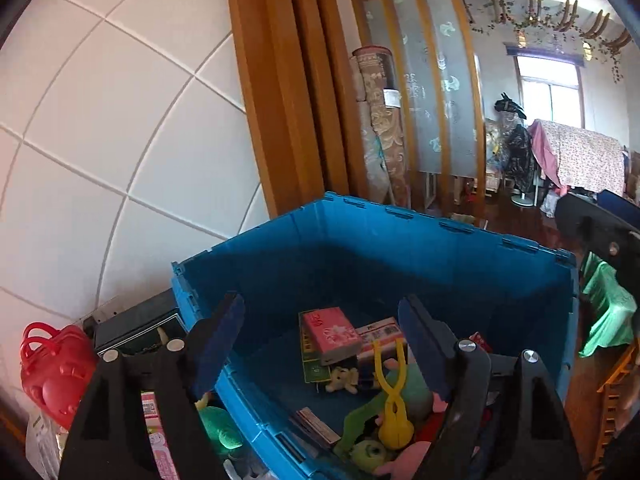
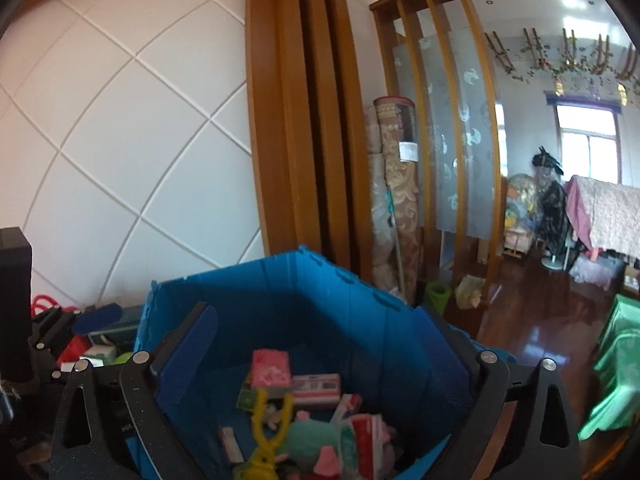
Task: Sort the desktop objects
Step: 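Carry the yellow clamp and medicine box into the blue bin and open both tools, then move both tools back from the bin over the table pile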
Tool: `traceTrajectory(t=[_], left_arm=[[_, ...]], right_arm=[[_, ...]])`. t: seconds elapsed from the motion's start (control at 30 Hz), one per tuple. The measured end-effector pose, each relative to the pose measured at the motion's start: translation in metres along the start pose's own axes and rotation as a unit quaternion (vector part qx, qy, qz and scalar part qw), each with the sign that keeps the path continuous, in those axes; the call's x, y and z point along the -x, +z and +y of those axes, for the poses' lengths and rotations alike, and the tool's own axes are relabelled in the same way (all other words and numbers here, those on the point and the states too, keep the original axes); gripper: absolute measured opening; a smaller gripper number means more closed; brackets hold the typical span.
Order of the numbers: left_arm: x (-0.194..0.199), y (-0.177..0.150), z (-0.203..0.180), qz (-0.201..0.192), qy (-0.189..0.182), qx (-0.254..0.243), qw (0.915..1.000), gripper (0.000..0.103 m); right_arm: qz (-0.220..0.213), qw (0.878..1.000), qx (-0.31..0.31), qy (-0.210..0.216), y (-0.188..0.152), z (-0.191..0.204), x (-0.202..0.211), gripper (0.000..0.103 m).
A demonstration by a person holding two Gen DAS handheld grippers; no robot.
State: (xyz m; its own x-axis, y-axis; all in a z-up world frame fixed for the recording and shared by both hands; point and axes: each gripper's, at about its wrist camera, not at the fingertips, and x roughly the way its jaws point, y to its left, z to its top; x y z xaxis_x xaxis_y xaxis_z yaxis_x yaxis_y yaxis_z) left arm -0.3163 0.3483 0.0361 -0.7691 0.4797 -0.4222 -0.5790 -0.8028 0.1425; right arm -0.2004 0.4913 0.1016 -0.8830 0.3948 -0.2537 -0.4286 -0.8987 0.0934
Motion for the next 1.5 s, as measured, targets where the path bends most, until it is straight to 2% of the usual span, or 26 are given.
traceTrajectory(t=[0.17, 0.33, 0.4, 0.43, 0.47, 0.53, 0.63, 0.8, 0.97, 1.13, 1.37, 1.5], left_arm=[[0.032, -0.014, 0.012, -0.024, 0.03, 0.011, 0.9992, 0.079], [0.1, -0.046, 0.026, -0.062, 0.073, 0.003, 0.9954, 0.08], [0.134, -0.063, 0.035, -0.084, 0.086, 0.011, 0.9927, 0.084], [0.15, -0.072, 0.041, -0.091, 0.084, 0.018, 0.9921, 0.092], [0.166, -0.081, 0.048, -0.093, 0.077, 0.028, 0.9922, 0.103], [0.196, -0.098, 0.061, -0.098, 0.071, 0.04, 0.9918, 0.103], [0.234, -0.124, 0.073, -0.097, 0.085, 0.033, 0.9911, 0.103], [0.282, -0.153, 0.09, -0.084, 0.086, 0.044, 0.9918, 0.103], [0.309, -0.182, 0.086, -0.082, 0.087, 0.029, 0.9924, 0.103], [0.318, -0.206, 0.088, -0.058, 0.071, 0.044, 0.9948, 0.103], [0.322, -0.221, 0.082, -0.037, 0.069, 0.051, 0.9956, 0.103], [0.324, -0.219, 0.08, -0.029, 0.065, 0.054, 0.996, 0.103]], right_arm=[[-0.012, 1.0, -0.02, 0.006, -0.011, 0.005, 0.029, 0.102], [-0.016, 1.0, -0.015, 0.007, -0.03, 0.027, 0.075, 0.102], [-0.015, 1.0, -0.015, 0.009, -0.039, 0.04, 0.099, 0.102], [-0.015, 1.0, -0.014, 0.009, -0.043, 0.048, 0.112, 0.102], [-0.014, 1.0, -0.011, 0.01, -0.047, 0.056, 0.125, 0.102], [-0.016, 1.0, -0.009, 0.014, -0.056, 0.073, 0.153, 0.102], [-0.017, 1.0, -0.004, 0.017, -0.072, 0.1, 0.19, 0.102], [0.004, 0.999, 0.023, 0.027, -0.097, 0.145, 0.236, 0.102], [-0.011, 0.998, 0.047, 0.032, -0.115, 0.167, 0.275, 0.103], [0.001, 0.997, 0.05, 0.05, -0.125, 0.173, 0.283, 0.103], [0.027, 0.997, 0.058, 0.049, -0.135, 0.172, 0.286, 0.103], [0.026, 0.997, 0.052, 0.044, -0.136, 0.164, 0.291, 0.103]])
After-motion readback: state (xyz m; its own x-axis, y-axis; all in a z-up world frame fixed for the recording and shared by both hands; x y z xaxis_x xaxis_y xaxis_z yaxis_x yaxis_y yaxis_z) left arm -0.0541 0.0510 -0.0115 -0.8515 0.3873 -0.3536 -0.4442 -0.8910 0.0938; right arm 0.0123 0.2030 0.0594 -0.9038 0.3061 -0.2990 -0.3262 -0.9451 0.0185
